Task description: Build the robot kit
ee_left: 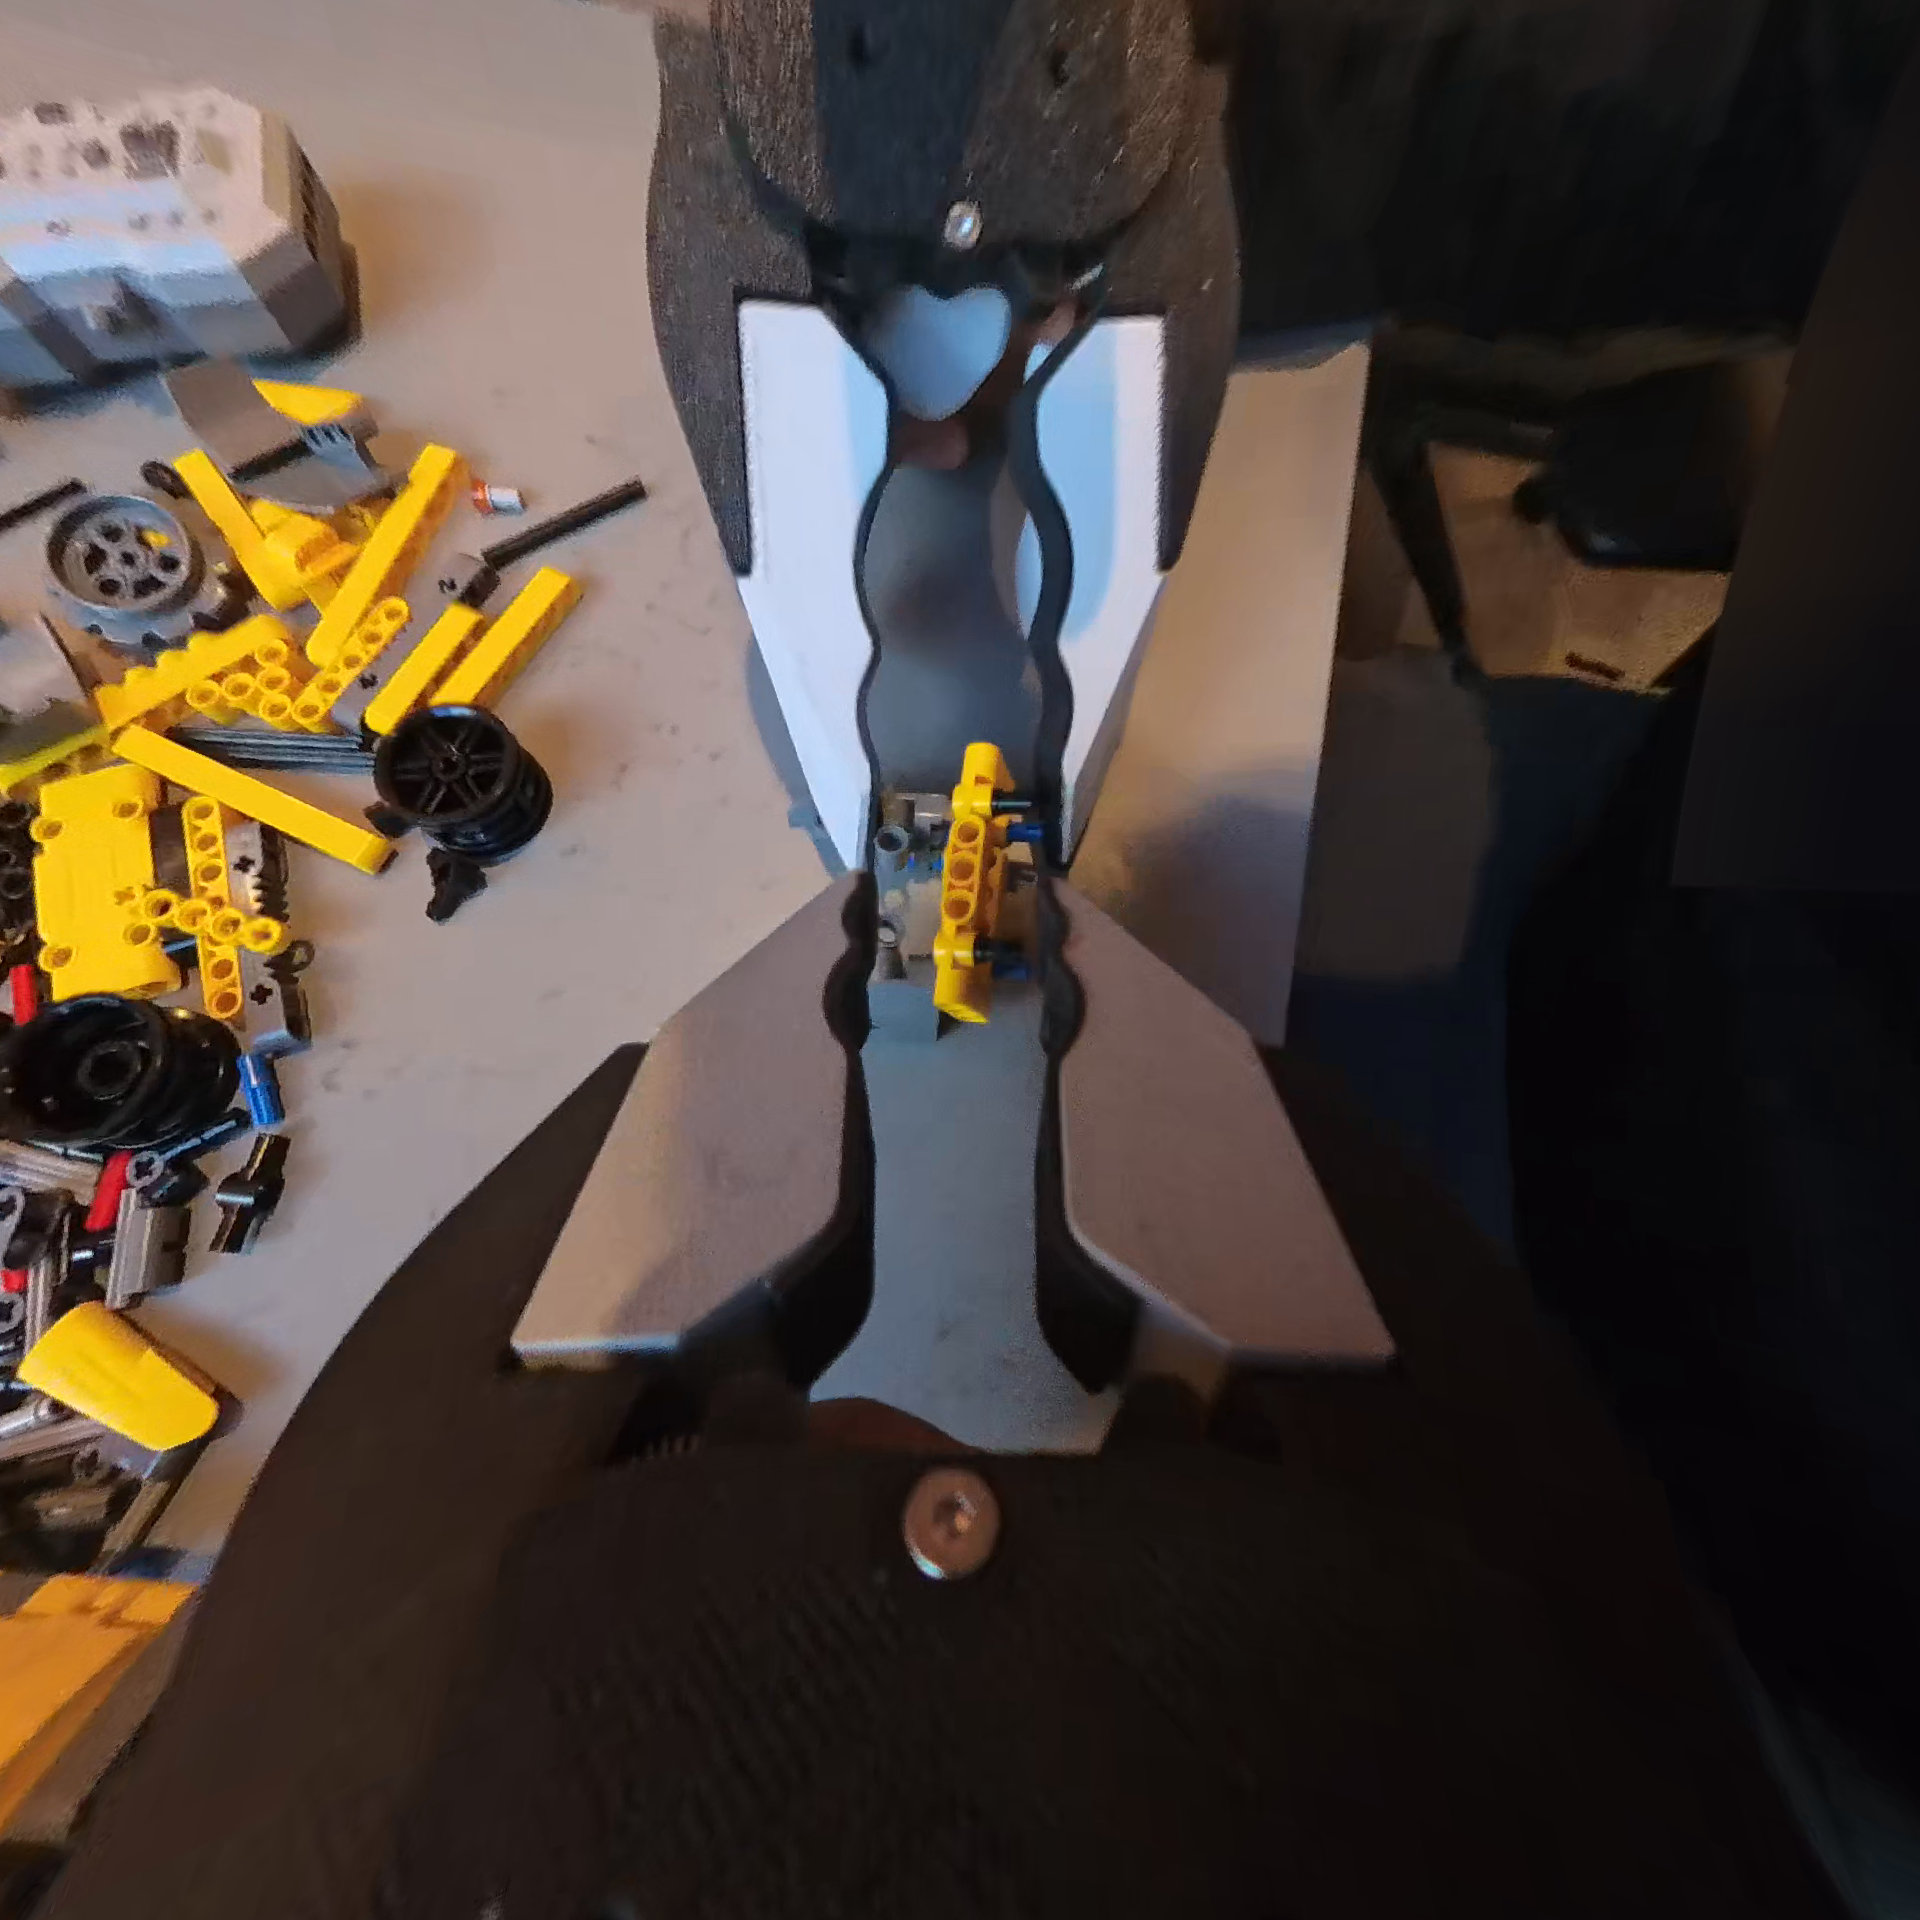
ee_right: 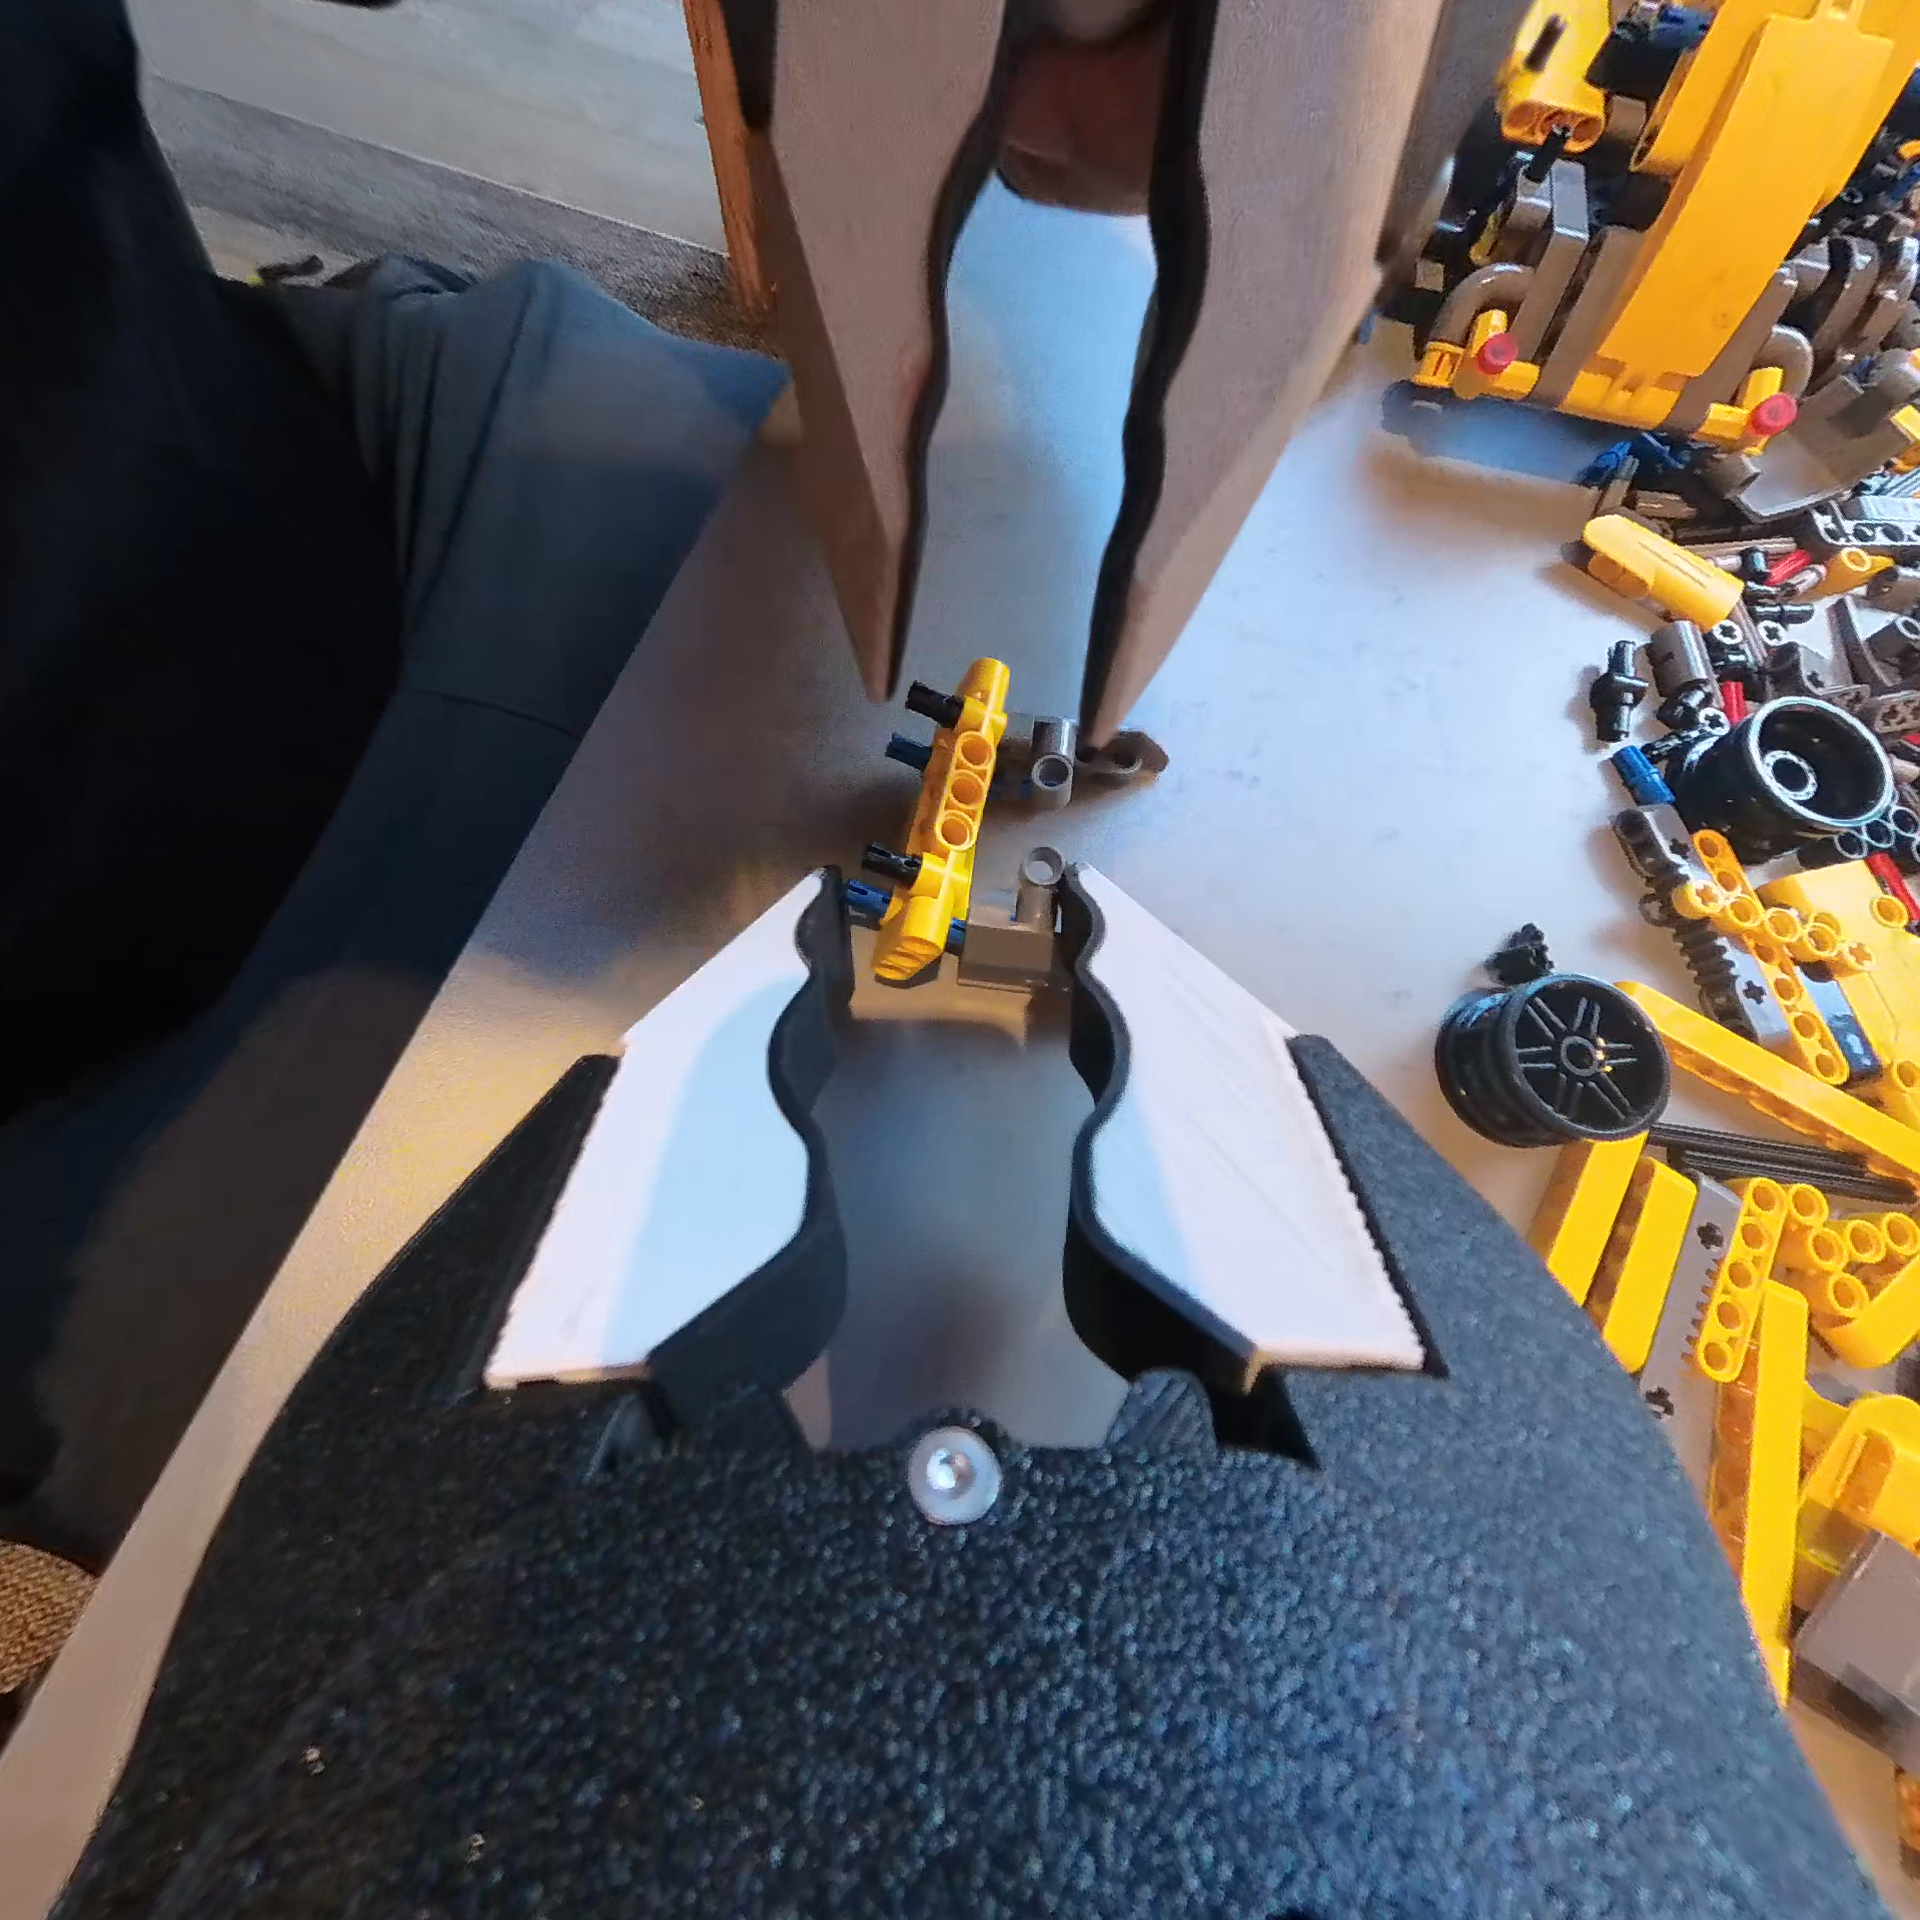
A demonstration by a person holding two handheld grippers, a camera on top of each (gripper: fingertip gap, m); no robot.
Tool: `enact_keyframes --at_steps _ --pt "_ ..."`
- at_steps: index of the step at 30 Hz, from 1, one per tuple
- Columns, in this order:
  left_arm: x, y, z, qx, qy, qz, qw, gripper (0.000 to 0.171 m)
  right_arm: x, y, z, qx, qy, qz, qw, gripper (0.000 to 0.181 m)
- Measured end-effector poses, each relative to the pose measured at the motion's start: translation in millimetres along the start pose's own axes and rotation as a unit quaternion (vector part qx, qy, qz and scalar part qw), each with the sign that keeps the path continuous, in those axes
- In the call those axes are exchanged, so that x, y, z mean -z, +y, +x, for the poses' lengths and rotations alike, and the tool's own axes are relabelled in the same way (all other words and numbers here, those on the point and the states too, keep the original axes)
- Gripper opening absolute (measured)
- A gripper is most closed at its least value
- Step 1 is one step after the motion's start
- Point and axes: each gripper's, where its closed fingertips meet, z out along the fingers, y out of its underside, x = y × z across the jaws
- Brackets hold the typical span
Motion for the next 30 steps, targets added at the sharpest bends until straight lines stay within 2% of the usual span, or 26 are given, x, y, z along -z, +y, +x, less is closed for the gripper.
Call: enact_keyframes --at_steps 3,4,5,14,19,25,30 --pt "-13.7 13.9 1.1 0.003 0.004 -0.07 0.998 0.028 -1.2 -0.5 -0.7 0.006 0.003 -0.001 1.0 0.042" --pt "-14.5 13.8 3.8 -0.004 0.006 -0.075 0.997 0.008 -1.4 -0.4 -0.9 0.008 0.005 -0.002 1.0 0.042" --pt "-15.4 15.1 4.6 -0.009 0.001 -0.084 0.996 0.007 -1.4 -0.2 -0.9 0.01 0.007 -0.002 1.0 0.043" --pt "-17.5 15.1 7.7 -0.045 -0.046 -0.081 0.995 0.006 17.9 -2.7 0.1 -0.036 -0.014 0.042 0.998 0.043" --pt "-17.3 14.2 5.3 -0.03 -0.038 -0.07 0.996 0.006 12.2 2.6 5.7 -0.008 0.017 0.017 1.0 0.049" --pt "-17.2 14.3 3.5 -0.026 -0.044 -0.063 0.997 0.006 11.0 2.5 5.9 -0.001 0.011 0.016 1.0 0.04" --pt "-17.0 14.8 4.0 -0.025 -0.054 -0.069 0.996 0.006 10.8 1.6 6.0 -0.024 -0.007 0.019 1.0 0.041"
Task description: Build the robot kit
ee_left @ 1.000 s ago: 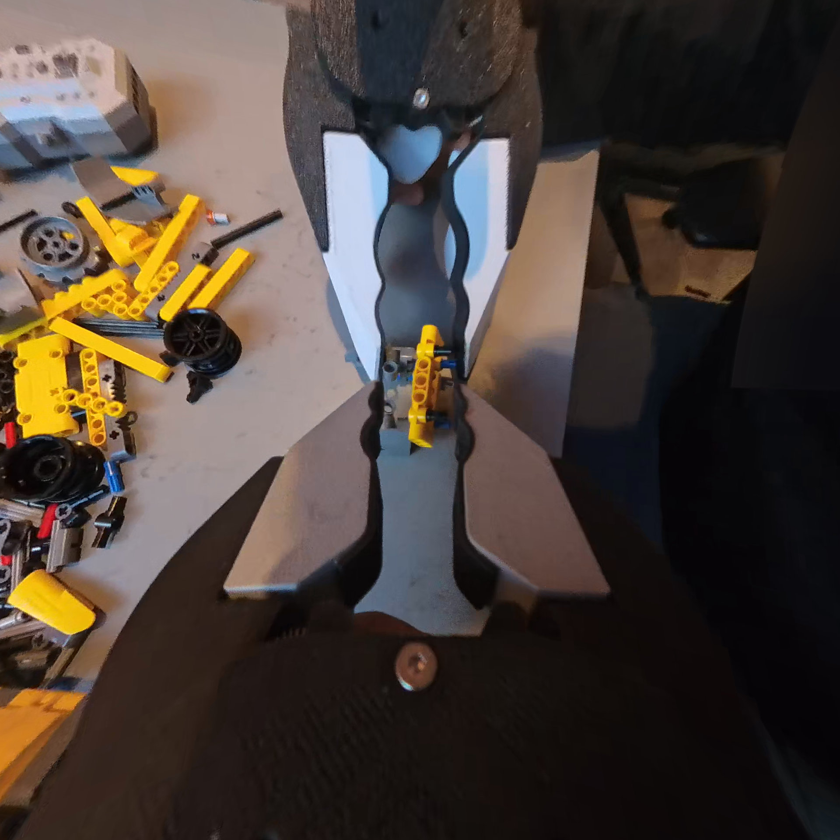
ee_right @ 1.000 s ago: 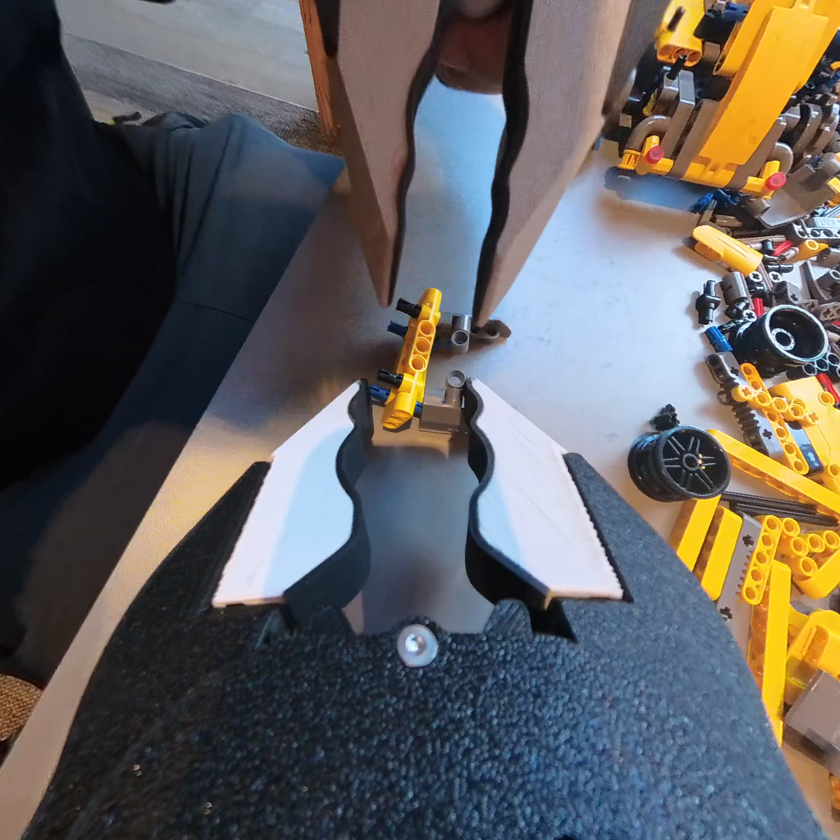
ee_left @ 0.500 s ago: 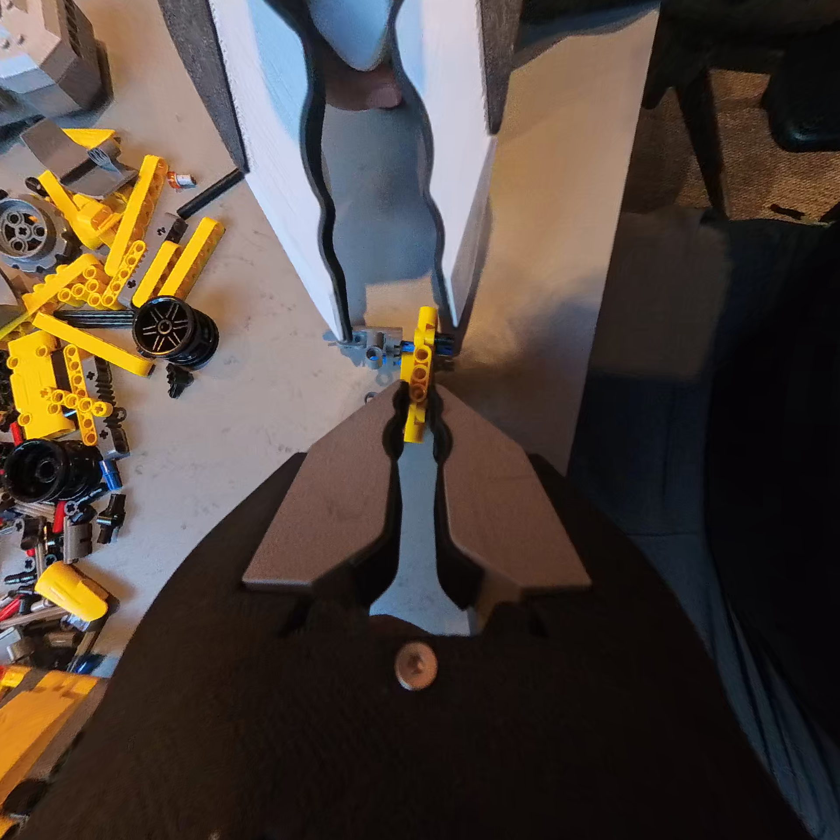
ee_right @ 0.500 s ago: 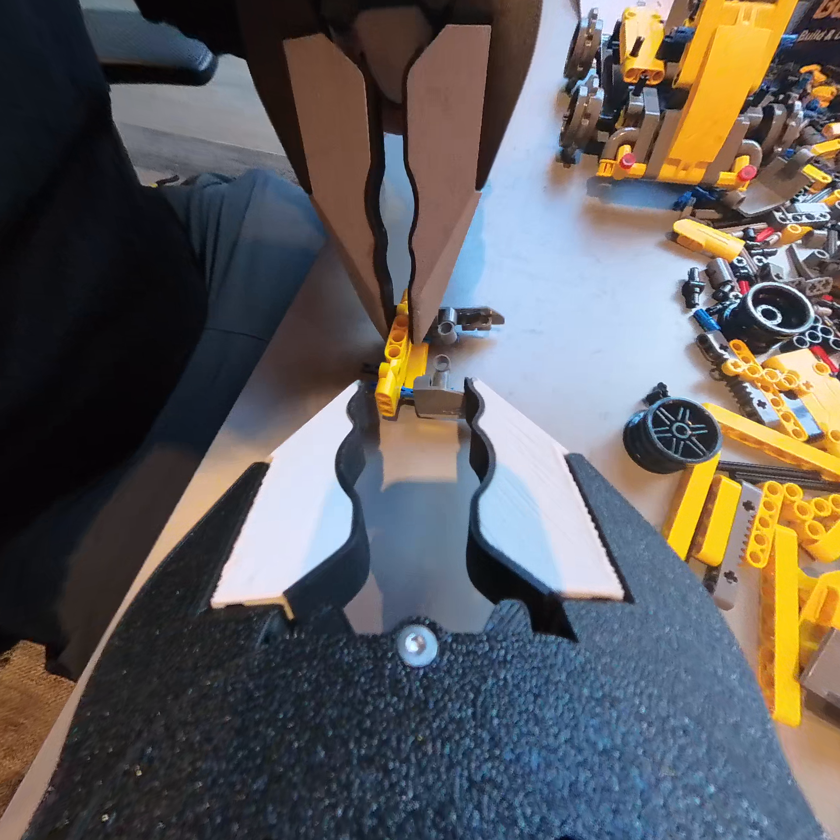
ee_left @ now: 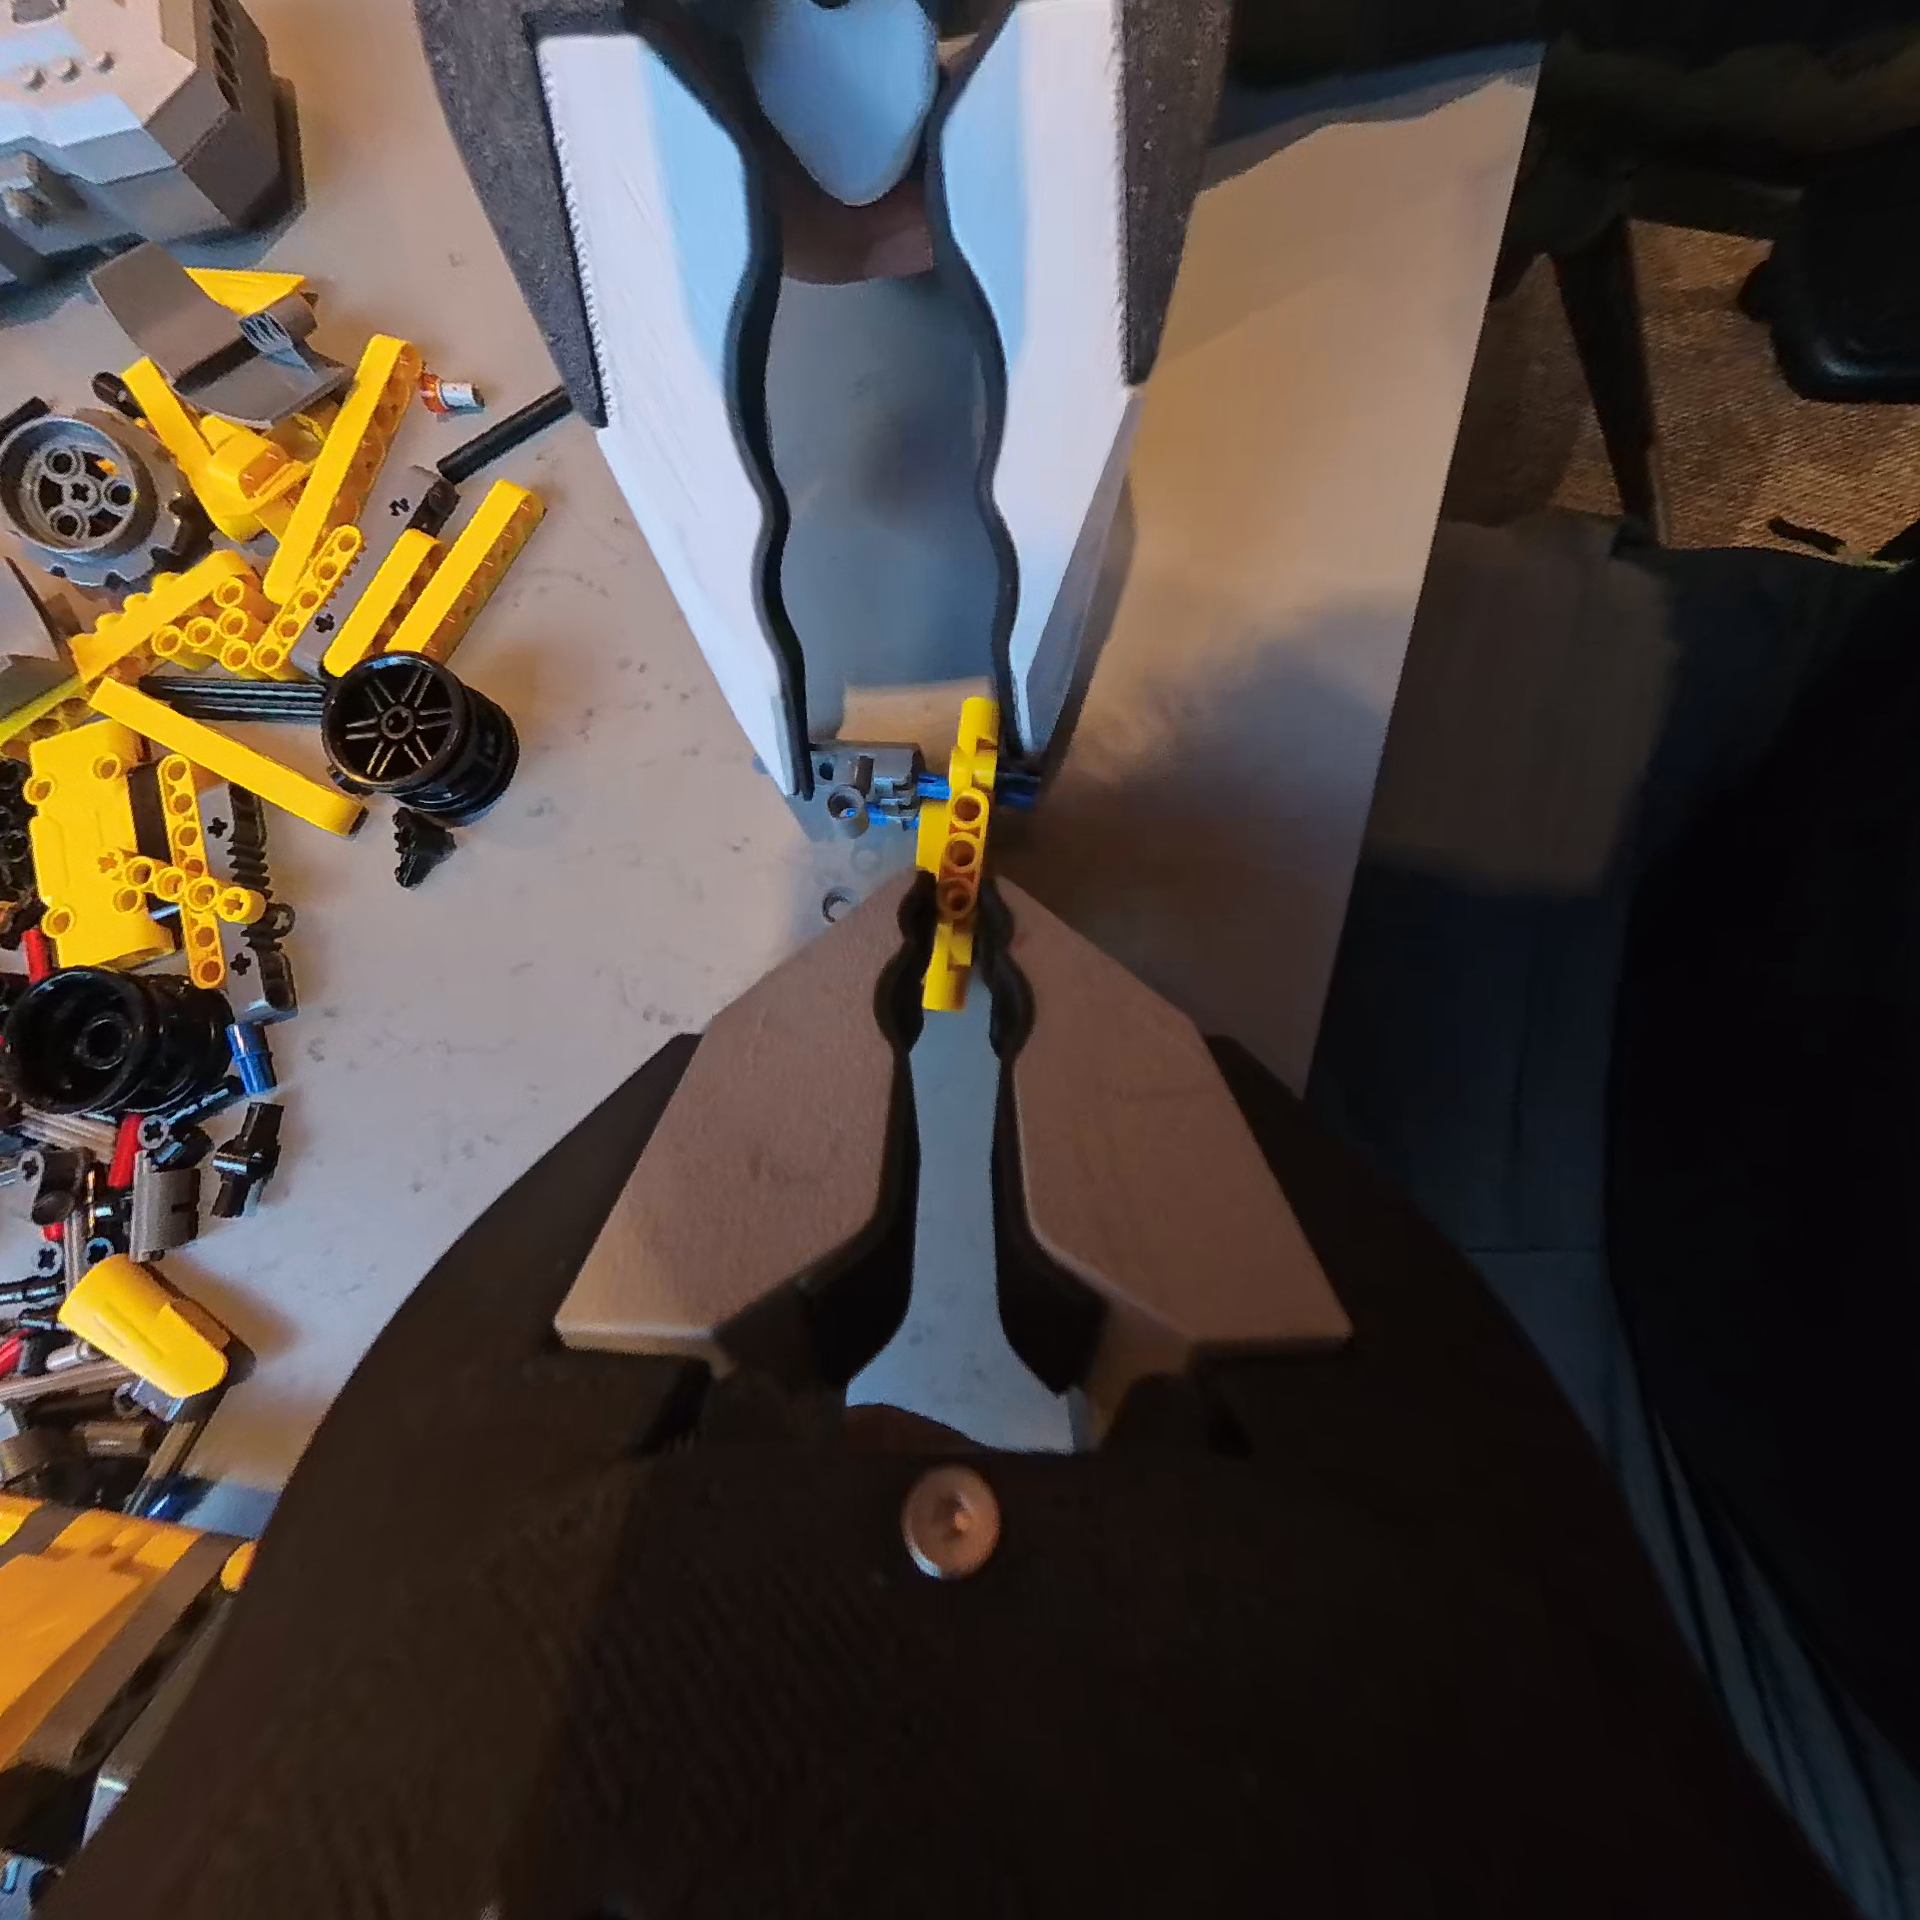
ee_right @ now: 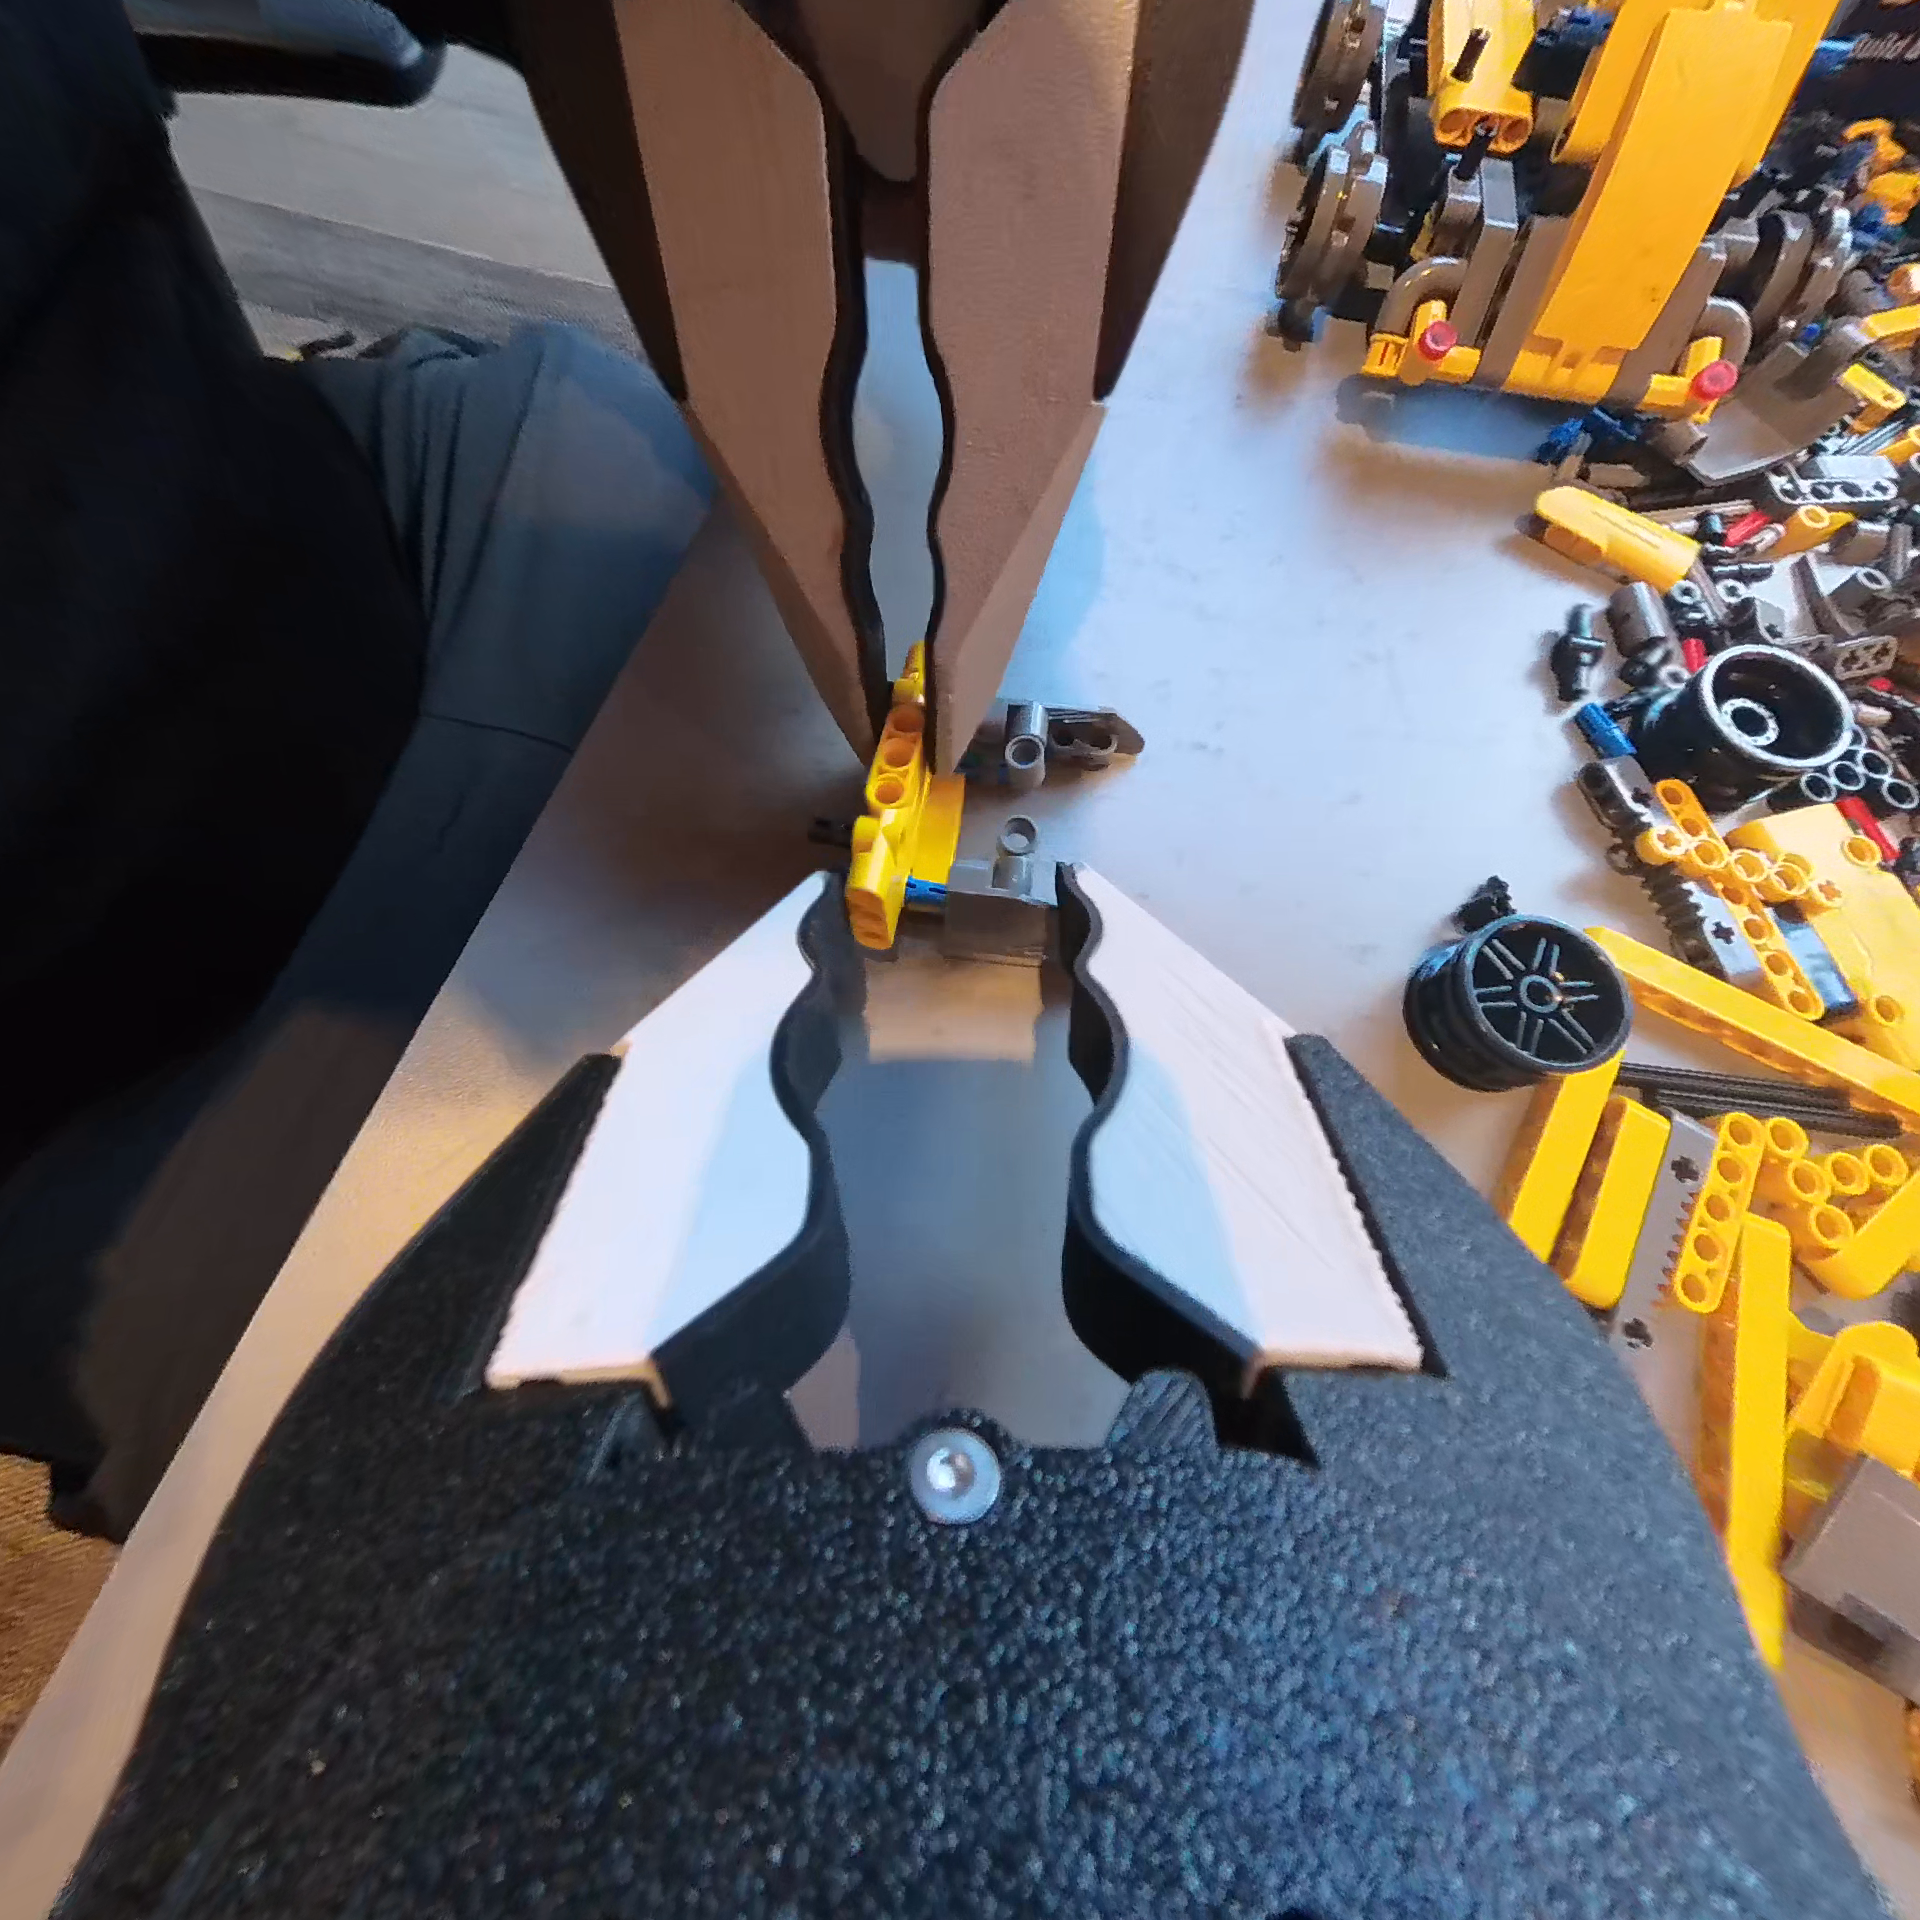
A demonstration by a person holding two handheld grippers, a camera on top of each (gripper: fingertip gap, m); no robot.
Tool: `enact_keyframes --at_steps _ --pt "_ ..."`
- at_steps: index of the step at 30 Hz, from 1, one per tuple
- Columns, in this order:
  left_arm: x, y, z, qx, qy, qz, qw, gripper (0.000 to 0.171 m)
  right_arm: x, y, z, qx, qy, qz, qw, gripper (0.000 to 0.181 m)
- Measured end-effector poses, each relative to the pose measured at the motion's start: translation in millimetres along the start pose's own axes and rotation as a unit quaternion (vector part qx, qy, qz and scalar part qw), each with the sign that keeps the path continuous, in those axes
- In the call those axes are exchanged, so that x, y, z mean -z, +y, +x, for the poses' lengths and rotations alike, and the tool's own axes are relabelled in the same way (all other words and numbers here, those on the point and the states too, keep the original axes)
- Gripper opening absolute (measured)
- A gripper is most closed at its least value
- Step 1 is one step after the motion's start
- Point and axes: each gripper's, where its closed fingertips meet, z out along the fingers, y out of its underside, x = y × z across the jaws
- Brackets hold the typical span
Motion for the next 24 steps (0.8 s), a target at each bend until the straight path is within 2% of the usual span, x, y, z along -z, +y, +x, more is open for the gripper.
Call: enact_keyframes --at_steps 4,9,11,13,16,19,24 --pt "0.1 0.6 -0.4 -0.002 -0.003 -0.008 1.0 0.006 2.8 -2.9 -2.7 -0.006 -0.016 0.011 1.0 0.051" --pt "0.6 1.1 -0.4 0.001 0.002 -0.004 1.0 0.006 26.4 -24.0 2.8 0.005 -0.002 0.088 0.996 0.049" --pt "0.7 1.0 -0.7 0.001 0.006 -0.003 1.0 0.006 20.4 -24.2 4.9 0.035 0.008 0.076 0.996 0.053" --pt "0.8 1.1 -1.2 -0.001 0.01 -0.004 1.0 0.006 9.7 -17.3 0.8 0.046 -0.013 0.047 0.998 0.058" --pt "1.2 2.1 -2.5 -0.011 0.012 -0.01 1.0 0.006 -1.2 -2.6 2.2 0.051 -0.031 0.004 0.998 0.05" --pt "2.5 4.2 -3.9 -0.018 0.018 -0.019 0.999 0.006 -3.2 -3.4 1.4 0.055 -0.05 0.002 0.997 0.036" --pt "5.0 7.2 -3.8 -0.023 0.028 -0.022 0.999 0.006 -4.3 -3.8 1.6 0.046 -0.059 0.002 0.997 0.034"
